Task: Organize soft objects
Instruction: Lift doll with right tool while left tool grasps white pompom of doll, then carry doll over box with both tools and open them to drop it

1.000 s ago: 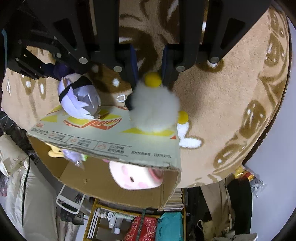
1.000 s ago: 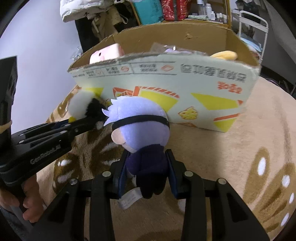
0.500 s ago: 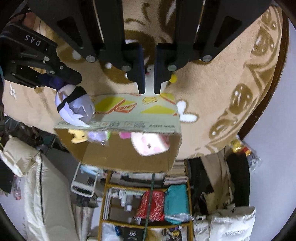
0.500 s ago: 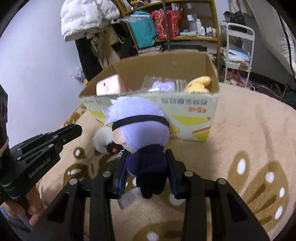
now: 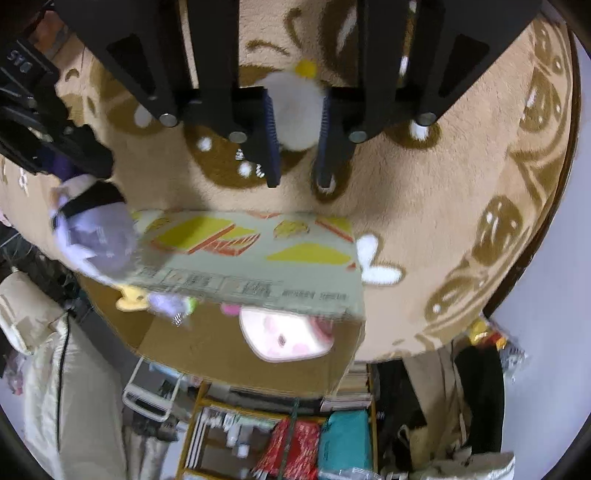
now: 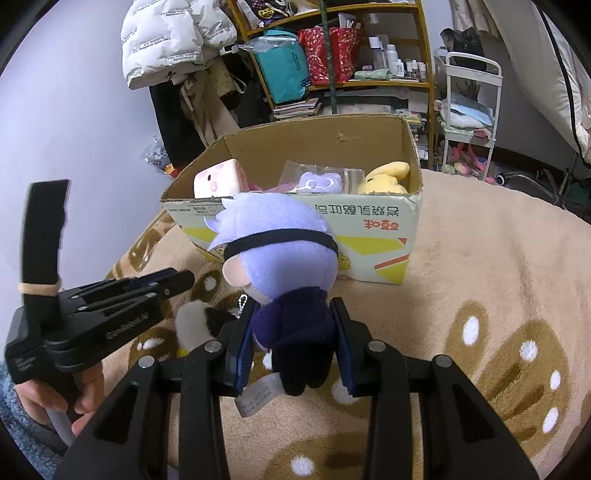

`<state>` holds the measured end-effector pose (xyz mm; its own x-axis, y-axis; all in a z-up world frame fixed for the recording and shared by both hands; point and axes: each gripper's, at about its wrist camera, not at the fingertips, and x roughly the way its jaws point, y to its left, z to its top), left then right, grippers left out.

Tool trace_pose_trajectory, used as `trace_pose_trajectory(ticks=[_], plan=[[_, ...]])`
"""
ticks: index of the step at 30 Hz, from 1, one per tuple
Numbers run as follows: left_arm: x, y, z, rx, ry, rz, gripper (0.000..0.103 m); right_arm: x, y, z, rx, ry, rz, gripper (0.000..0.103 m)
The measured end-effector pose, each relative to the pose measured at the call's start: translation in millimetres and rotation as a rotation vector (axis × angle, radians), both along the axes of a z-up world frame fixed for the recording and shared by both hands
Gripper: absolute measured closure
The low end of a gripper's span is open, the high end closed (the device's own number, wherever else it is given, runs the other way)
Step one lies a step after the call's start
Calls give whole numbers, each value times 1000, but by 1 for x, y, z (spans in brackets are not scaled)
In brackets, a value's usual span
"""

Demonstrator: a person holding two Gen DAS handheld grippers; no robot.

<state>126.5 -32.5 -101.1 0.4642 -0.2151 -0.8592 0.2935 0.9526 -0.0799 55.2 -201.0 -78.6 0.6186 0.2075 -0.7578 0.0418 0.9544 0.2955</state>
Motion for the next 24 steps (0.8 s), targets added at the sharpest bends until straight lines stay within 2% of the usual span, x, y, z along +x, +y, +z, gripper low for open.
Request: trace_pose_trajectory(ticks=[1, 3, 6, 8, 10, 13, 17, 20, 22, 24], plan=[[2, 0, -5, 0, 26, 0, 77, 0, -1, 0, 3, 2, 0, 63], [2, 1, -12, 3, 73, 3, 63, 1, -2, -1, 7, 3, -1, 63], [-4, -1, -16, 27, 88, -12, 48, 2, -3, -1, 12, 3, -1, 63], [-6, -4, -18, 43, 90, -25, 44, 2, -3, -1, 14, 5, 0, 63], [-5, -6, -24, 60, 112, -32, 44, 3, -2, -2, 15, 10, 2, 63], [0, -8, -42, 70, 210, -34, 44, 4, -1, -2, 12, 16, 5, 63], [0, -16, -46, 110, 176, -54, 44, 4, -1, -2, 15, 14, 1, 63], [-4, -21, -54, 123, 206, -91, 65, 4, -1, -3, 13, 17, 2, 63], [-7, -24, -55, 164, 188, -110, 67, 5, -1, -3, 12, 17, -1, 63], [-9, -25, -52, 160, 165, -106, 69, 5, -2, -2, 14, 12, -4, 63]])
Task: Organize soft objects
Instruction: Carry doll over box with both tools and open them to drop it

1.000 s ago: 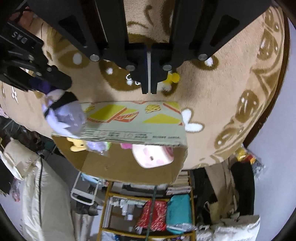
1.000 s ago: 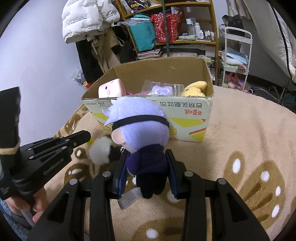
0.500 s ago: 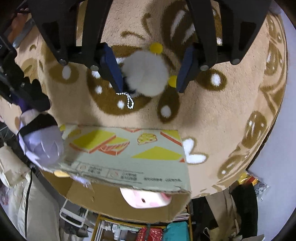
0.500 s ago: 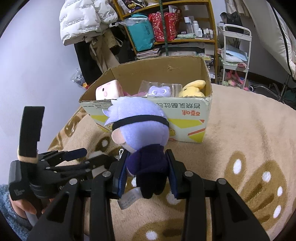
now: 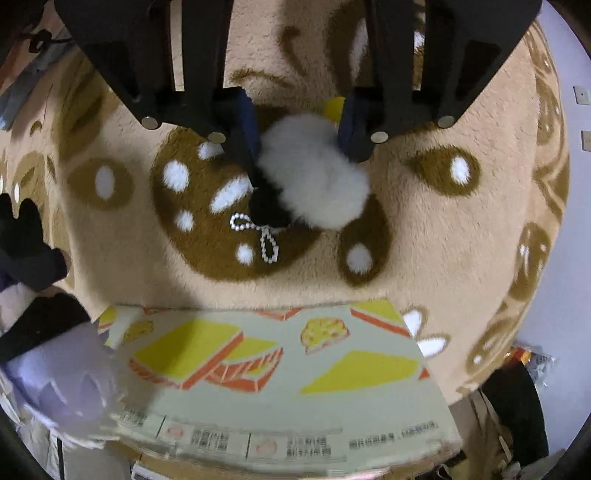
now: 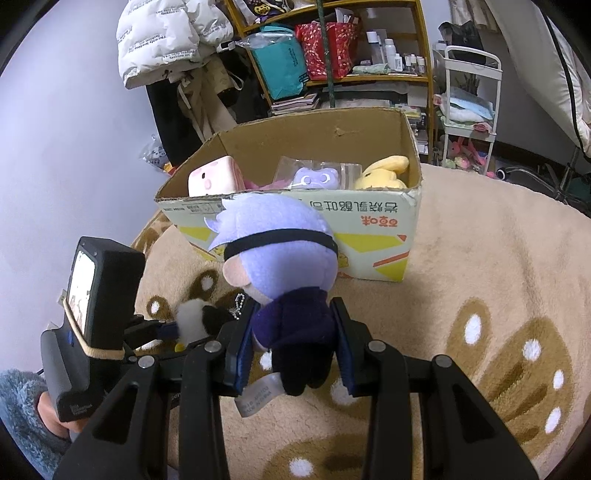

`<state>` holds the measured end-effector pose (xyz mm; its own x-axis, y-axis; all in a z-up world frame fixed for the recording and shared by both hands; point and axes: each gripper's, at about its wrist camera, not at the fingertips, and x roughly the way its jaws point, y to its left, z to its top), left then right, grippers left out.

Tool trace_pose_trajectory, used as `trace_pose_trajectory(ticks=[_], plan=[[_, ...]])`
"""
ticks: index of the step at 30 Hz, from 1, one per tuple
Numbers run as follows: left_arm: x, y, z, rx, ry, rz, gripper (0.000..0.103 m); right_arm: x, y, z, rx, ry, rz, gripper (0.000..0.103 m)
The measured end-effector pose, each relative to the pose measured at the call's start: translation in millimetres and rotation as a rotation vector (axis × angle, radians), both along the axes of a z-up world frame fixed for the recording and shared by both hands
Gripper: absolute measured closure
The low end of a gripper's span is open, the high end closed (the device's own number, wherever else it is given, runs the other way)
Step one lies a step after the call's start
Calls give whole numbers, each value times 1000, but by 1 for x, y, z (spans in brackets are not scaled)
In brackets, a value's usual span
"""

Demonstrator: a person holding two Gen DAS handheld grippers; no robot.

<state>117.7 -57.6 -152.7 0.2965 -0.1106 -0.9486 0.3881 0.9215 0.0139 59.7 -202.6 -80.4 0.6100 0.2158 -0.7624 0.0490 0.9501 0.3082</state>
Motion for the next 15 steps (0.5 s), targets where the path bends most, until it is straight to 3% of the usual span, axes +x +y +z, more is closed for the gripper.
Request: trace_pose_trajectory(ticks=[7, 15], plan=[[-17, 4, 32, -34, -125, 23, 70, -8, -2, 12, -3, -61, -14, 63], [-43, 20, 108, -204, -406, 55, 70, -13, -7, 41, 0, -171, -33, 63]])
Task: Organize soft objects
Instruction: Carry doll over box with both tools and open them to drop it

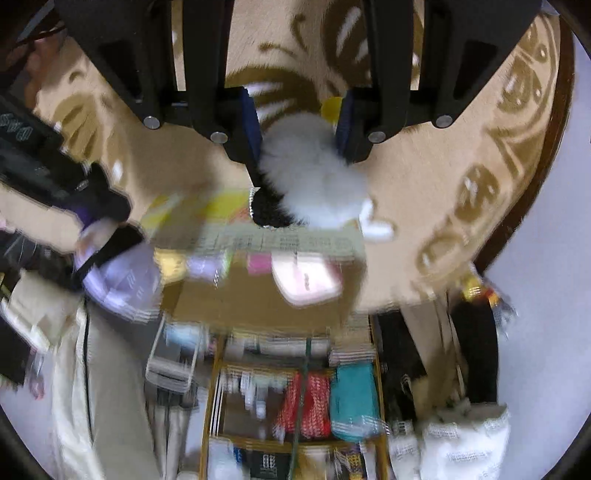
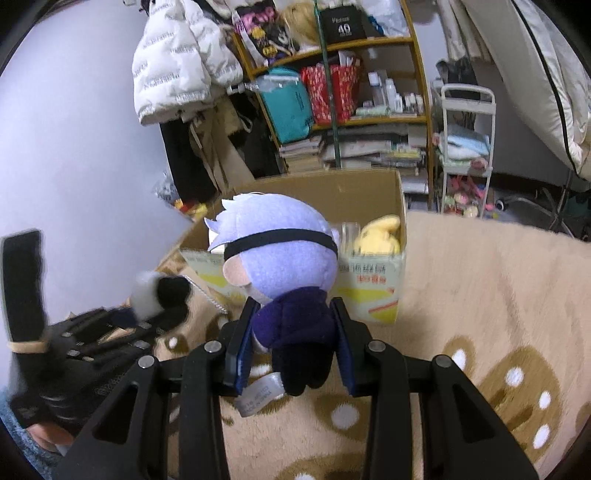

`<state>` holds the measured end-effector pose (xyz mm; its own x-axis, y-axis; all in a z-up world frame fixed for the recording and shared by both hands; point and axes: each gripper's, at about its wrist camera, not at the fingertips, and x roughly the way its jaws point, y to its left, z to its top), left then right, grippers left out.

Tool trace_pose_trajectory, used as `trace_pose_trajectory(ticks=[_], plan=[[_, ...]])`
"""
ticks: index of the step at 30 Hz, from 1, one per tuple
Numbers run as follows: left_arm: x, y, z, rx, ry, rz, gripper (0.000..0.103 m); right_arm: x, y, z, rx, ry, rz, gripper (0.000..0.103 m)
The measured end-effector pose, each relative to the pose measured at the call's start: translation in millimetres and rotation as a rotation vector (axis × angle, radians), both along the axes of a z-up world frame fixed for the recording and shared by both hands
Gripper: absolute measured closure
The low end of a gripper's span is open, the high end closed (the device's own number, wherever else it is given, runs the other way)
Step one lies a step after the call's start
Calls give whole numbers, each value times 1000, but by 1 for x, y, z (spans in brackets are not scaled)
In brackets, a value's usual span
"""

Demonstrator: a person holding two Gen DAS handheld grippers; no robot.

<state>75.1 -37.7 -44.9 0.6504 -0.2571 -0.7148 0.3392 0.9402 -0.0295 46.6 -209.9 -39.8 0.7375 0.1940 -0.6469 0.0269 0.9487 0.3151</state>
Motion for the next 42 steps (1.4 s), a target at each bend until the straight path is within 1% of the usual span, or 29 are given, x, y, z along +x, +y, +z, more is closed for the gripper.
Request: trace_pose_trajectory(ticks=[2, 5, 9, 11, 14, 15, 17, 21, 24, 28, 33, 37, 40, 42], plan=[[-2, 4, 21, -24, -82, -6, 69, 2, -3, 7, 2, -25, -2, 63], [11, 5, 46, -47, -154, -8, 69, 6, -5, 16, -8, -67, -4, 63], [21, 0, 68, -67, -201, -19, 69, 19, -7, 23, -28, -101, -8, 63], [25, -4, 75, -60, -221, -22, 69, 25, -8, 27, -39, -114, -7, 63], [36, -14, 80, -23, -252, -27, 69, 35, -8, 31, -72, -133, 2, 63], [40, -17, 80, -10, -258, -29, 69, 39, -7, 33, -86, -143, 6, 63], [51, -21, 78, -9, -238, -31, 69, 46, -7, 35, -100, -150, 12, 63], [67, -27, 67, 8, -226, -33, 69, 58, -7, 33, -127, -162, 22, 63], [74, -31, 57, -2, -210, -31, 69, 63, -8, 27, -142, -155, 18, 63], [81, -36, 43, -5, -190, -40, 68, 71, -15, 16, -127, -133, 11, 62], [88, -45, 24, 21, -173, -62, 68, 76, -21, 3, -114, -126, 9, 61], [95, -53, 13, 54, -136, -88, 68, 80, -25, -8, -96, -113, 13, 58], [100, -55, 8, 41, -120, -94, 66, 83, -26, -13, -98, -102, 12, 54], [103, -55, 4, 36, -103, -95, 65, 84, -28, -16, -92, -97, 7, 53]])
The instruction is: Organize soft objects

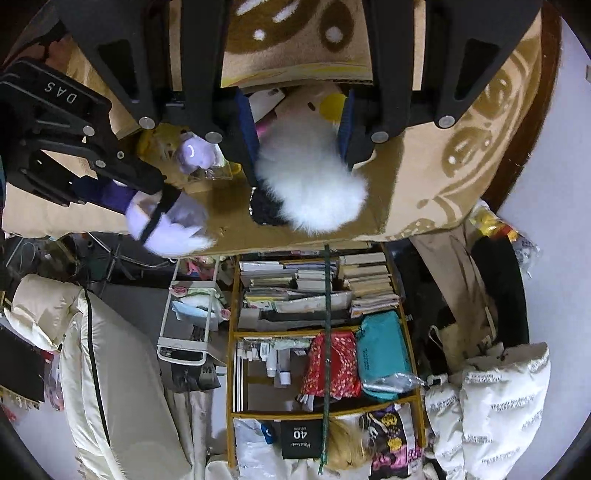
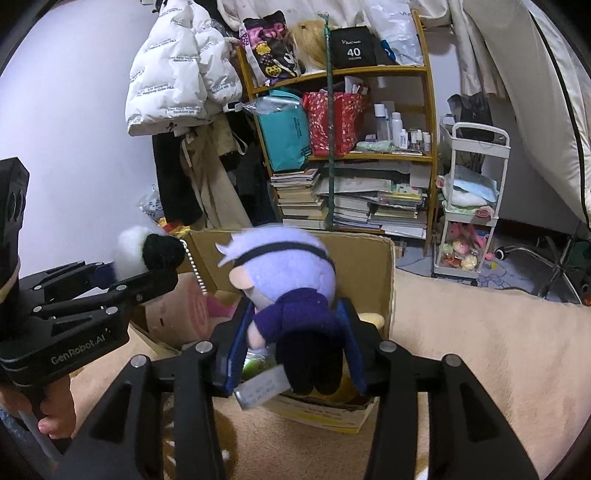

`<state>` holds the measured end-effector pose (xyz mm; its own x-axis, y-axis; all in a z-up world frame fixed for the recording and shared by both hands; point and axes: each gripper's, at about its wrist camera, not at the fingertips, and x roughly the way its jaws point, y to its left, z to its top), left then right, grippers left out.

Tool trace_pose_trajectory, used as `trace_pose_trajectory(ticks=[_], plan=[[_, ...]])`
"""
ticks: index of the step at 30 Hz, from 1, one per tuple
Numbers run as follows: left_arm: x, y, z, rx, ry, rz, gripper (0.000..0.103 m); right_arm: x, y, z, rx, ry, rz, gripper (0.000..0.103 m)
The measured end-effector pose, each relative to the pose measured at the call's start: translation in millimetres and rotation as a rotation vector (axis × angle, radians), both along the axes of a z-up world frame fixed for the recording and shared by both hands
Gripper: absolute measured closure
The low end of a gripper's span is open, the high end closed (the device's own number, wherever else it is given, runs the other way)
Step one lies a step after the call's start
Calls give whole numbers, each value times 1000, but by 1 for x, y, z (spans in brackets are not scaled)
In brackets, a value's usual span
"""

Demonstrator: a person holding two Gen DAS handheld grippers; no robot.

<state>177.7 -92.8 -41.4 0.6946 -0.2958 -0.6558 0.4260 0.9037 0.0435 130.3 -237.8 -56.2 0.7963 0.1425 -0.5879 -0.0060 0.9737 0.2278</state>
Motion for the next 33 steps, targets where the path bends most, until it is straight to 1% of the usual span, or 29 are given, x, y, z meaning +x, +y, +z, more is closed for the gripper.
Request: trace_pose_trajectory(ticks=[1, 2, 3, 4, 8, 9, 10, 11, 12, 14, 17, 18, 20, 25, 27, 28, 29, 31, 33], plan=[[1, 0, -2, 6, 5, 0, 64, 1, -2, -2, 7, 6, -3, 53], [3, -1, -4, 16, 7, 3, 61, 1, -3, -3, 10, 9, -7, 53], [4, 0, -5, 24, 9, 4, 55, 1, -4, -4, 13, 11, -10, 52], [4, 0, -6, 28, 12, 1, 51, 1, -5, -5, 16, 15, -12, 52], [3, 1, -6, 38, 14, 3, 45, 1, -6, -7, 22, 24, -12, 49], [3, 1, -6, 40, 17, 5, 39, 1, -6, -7, 17, 24, -14, 48], [2, 2, -6, 41, 16, 9, 35, 1, -6, -6, 15, 22, -14, 47], [2, 3, -6, 44, 12, 15, 31, 1, -5, -5, 16, 20, -14, 45], [1, 4, -5, 49, 5, 18, 29, 0, -6, -5, 15, 16, -14, 44], [-1, 4, -4, 60, -4, 19, 27, -2, -6, -2, 14, 7, -18, 35], [-5, 6, -2, 71, -14, 30, 17, -4, -7, 1, 14, 0, -25, 34], [-6, 7, -1, 71, -19, 37, 15, -4, -7, 1, 14, 0, -25, 33], [-10, 11, -2, 70, -27, 52, 15, -6, -9, 2, 18, 3, -32, 27], [-14, 20, -2, 72, -28, 78, 15, -13, -15, 8, 29, -13, -59, 23], [-18, 24, 2, 67, -35, 92, 11, -16, -17, 12, 31, -23, -68, 17], [-21, 26, 4, 66, -43, 96, 10, -19, -18, 15, 33, -32, -74, 12], [-23, 28, 6, 69, -55, 103, 8, -21, -19, 17, 35, -39, -78, 10], [-29, 30, 10, 75, -77, 107, 8, -26, -20, 23, 32, -50, -80, 9], [-36, 33, 15, 70, -94, 106, 7, -32, -20, 28, 26, -62, -83, 4]])
